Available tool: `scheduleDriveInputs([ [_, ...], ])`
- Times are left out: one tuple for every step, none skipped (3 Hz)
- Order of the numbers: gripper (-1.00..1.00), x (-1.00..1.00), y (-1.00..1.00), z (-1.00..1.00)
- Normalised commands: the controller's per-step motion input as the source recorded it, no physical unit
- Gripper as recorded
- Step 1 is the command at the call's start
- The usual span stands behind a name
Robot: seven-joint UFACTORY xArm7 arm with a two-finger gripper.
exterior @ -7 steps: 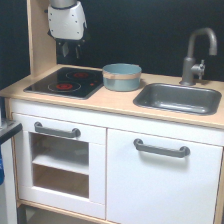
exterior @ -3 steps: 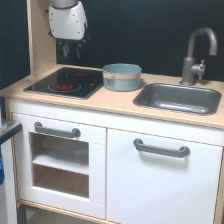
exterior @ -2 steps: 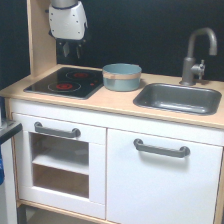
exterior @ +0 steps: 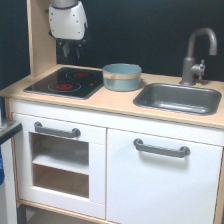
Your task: Place the pot in the sink
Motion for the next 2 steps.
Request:
scheduleDriveInputs([
  [1.00, 0.02, -0.04, -0.01],
  [1.00, 0.01, -0.05, 0.01],
])
